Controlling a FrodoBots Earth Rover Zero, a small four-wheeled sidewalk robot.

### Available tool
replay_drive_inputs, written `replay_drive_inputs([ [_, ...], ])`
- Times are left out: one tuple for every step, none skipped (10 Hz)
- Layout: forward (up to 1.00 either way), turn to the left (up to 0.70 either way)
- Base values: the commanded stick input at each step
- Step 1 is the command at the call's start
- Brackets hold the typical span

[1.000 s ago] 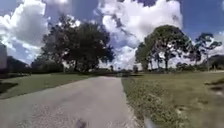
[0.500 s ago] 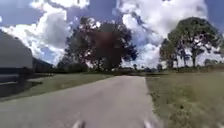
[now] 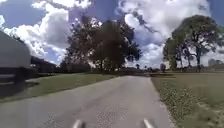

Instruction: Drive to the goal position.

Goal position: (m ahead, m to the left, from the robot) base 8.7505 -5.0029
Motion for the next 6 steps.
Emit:
replay_drive_inputs([
  [0.7,0.0],
  [0.7,0.0],
  [0.7,0.0],
  [0.7,0.0],
  [0.7,0.0],
  [0.7,0.0],
])
